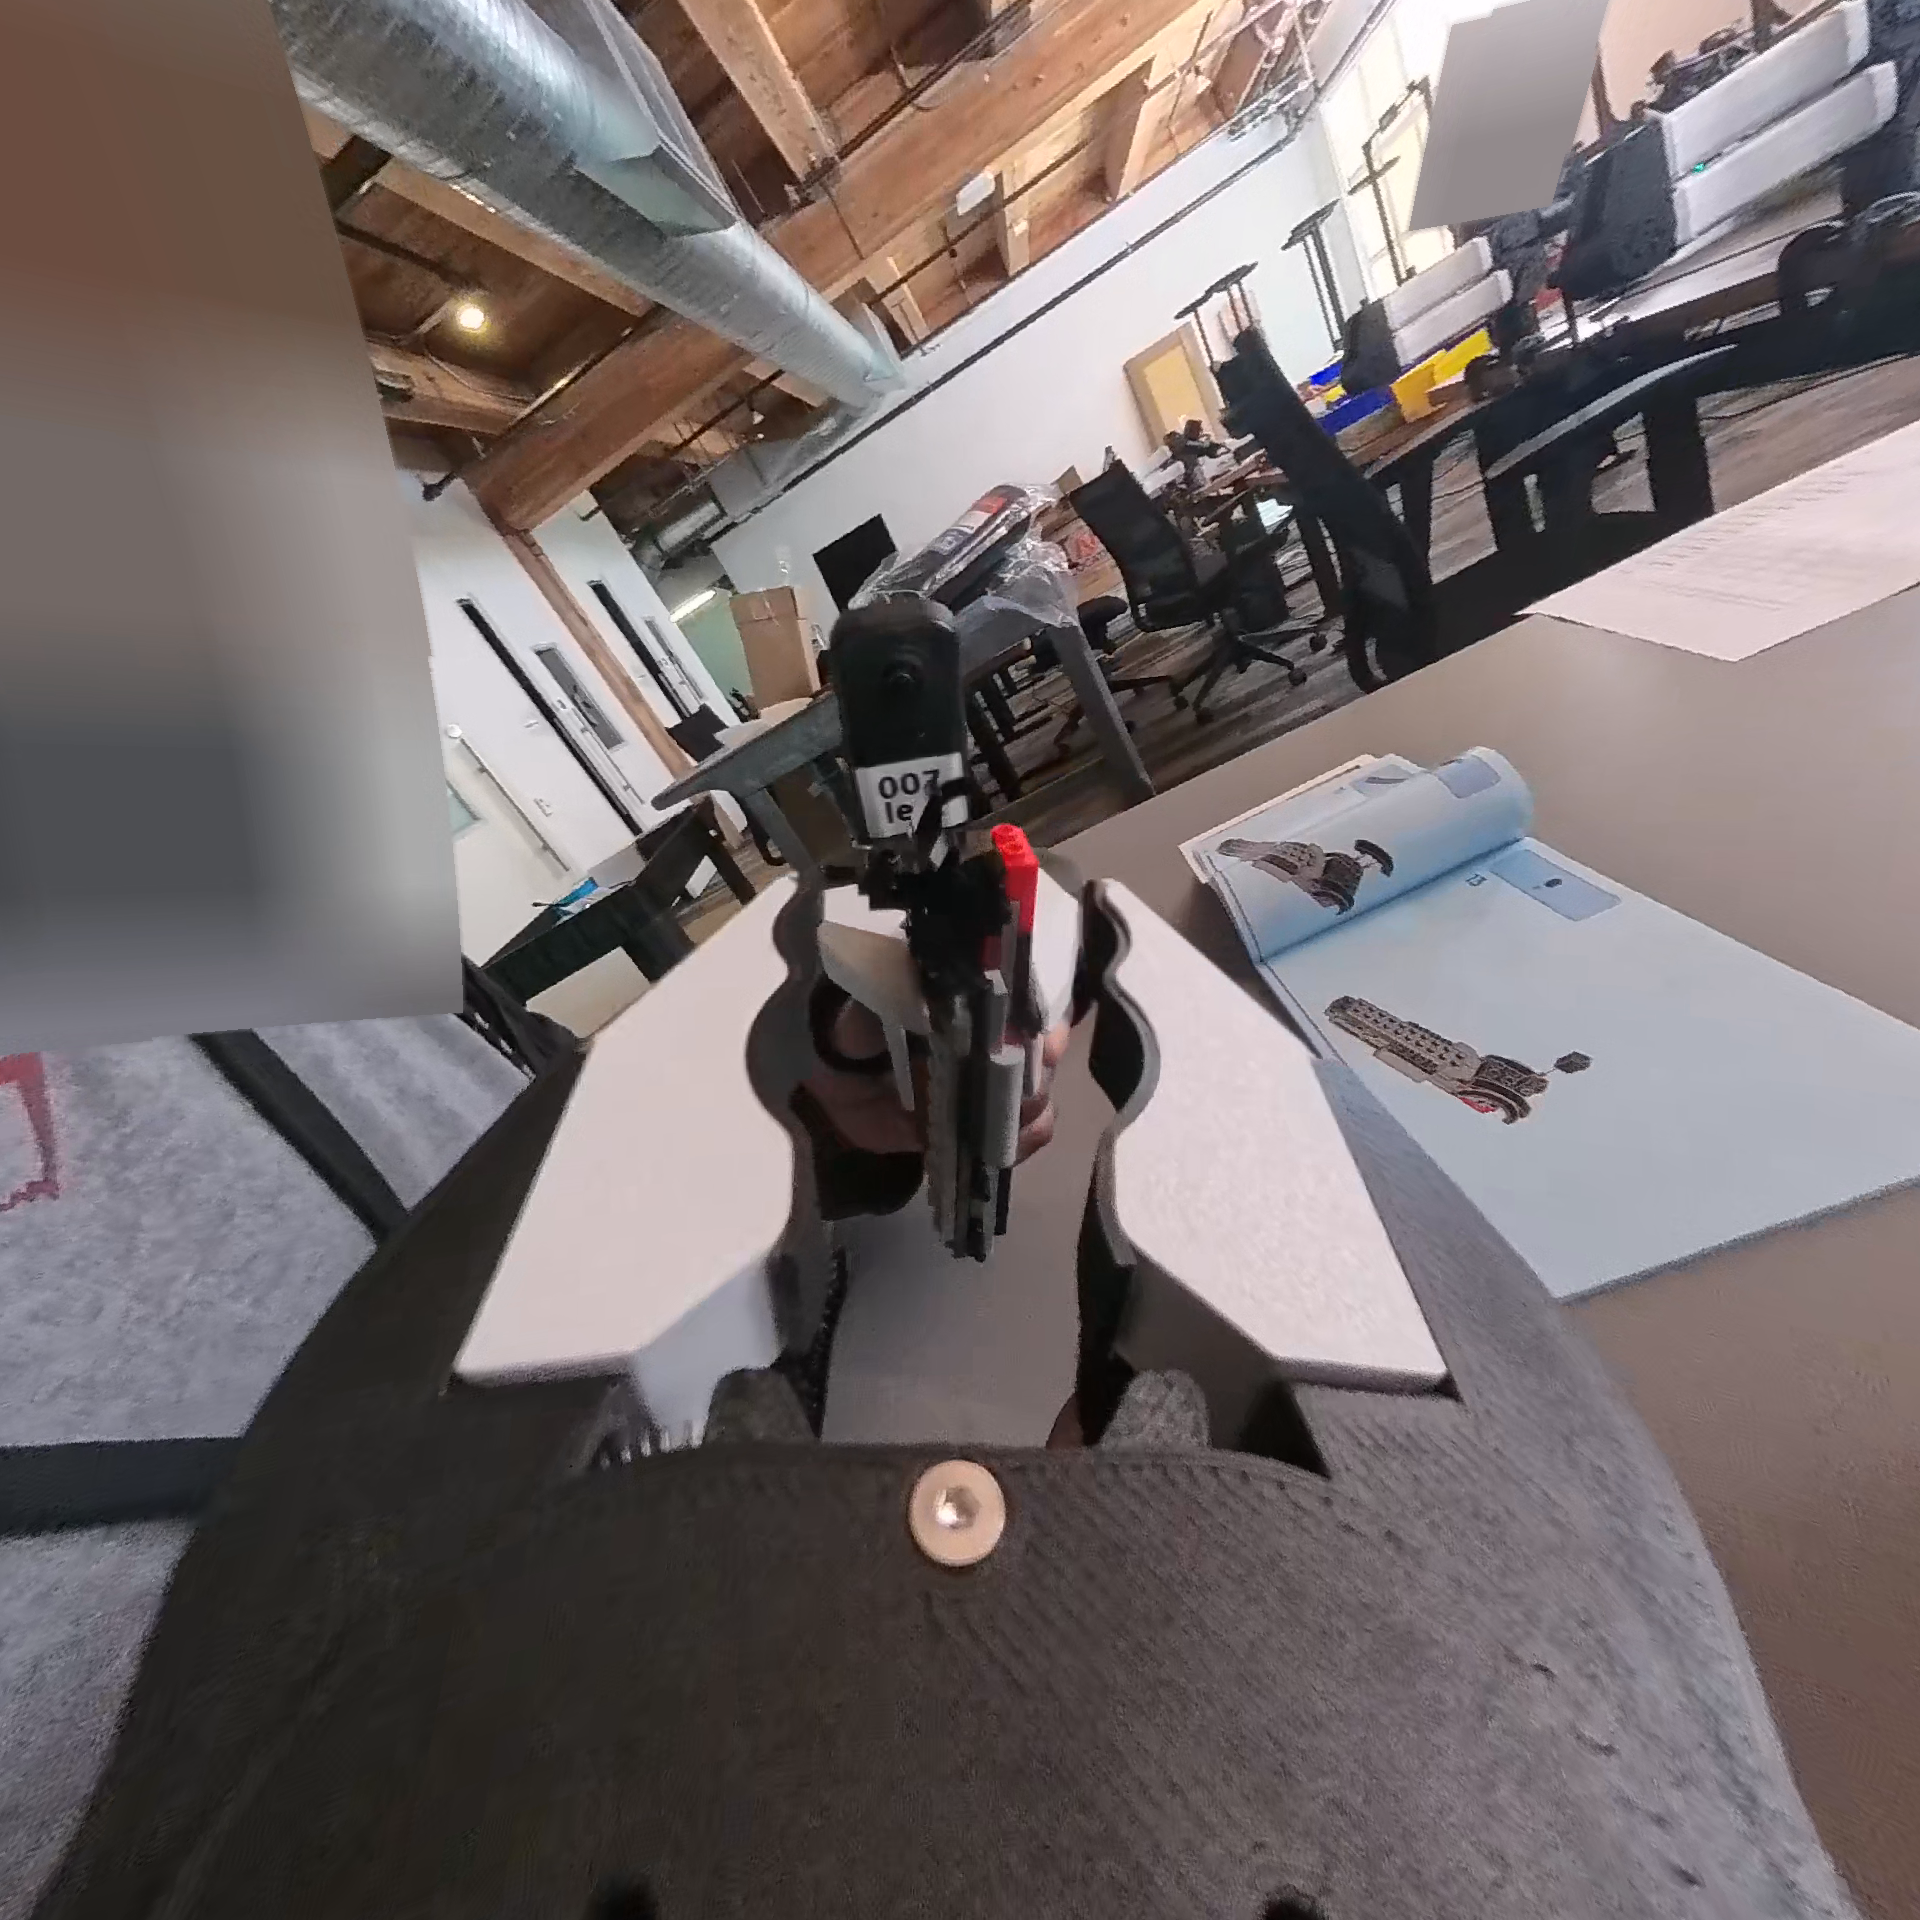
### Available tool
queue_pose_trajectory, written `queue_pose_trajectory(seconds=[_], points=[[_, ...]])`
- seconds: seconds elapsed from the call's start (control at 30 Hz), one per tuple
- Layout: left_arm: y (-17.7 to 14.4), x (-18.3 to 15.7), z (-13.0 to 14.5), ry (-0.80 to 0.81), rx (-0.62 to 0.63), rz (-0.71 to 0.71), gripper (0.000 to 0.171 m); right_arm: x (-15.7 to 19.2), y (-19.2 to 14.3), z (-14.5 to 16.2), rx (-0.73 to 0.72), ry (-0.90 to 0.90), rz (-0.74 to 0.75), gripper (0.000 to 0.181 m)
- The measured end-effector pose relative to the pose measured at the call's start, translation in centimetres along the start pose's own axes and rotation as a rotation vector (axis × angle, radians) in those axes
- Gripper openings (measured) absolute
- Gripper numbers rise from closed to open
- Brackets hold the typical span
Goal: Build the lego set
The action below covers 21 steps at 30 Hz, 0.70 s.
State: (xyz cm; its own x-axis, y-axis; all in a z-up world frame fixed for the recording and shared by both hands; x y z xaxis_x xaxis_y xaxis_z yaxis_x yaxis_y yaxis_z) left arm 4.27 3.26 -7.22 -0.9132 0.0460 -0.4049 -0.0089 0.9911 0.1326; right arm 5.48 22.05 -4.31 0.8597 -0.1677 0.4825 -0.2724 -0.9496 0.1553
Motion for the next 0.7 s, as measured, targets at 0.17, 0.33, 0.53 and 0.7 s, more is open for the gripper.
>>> queue_pose_trajectory(seconds=[0.17,0.33,0.53,0.7], points=[[0.06,-0.08,0.08,0.011,0.007,0.016,0.019,0.24,0.23,0.07,0.04,-0.025,-0.014,0.052],[0.08,-0.29,0.14,0.03,0.016,0.04,0.019,0.27,0.2,-0.1,0.048,-0.035,-0.022,0.049],[0.14,-0.33,0.25,0.033,0.02,0.055,0.019,0.39,0.29,-0.06,0.066,-0.046,-0.035,0.046],[0.2,-0.37,0.35,0.043,0.026,0.069,0.019,0.63,0.27,0.0,0.07,-0.065,-0.049,0.038]])
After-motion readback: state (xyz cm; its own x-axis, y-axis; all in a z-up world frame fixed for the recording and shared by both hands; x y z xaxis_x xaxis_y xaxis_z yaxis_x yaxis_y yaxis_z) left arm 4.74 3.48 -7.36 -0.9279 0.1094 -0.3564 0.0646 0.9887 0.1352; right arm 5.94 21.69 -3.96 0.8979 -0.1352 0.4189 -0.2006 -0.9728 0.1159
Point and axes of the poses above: each gripper's, where its closed fingertips meet, y out along the fingers, z out of its underside, x = y × z across the jaws, the point moved 10 cm from there along -y, back along the fingers, and after that the axes turned 3 degrees about -x, right-handed, at the moved point
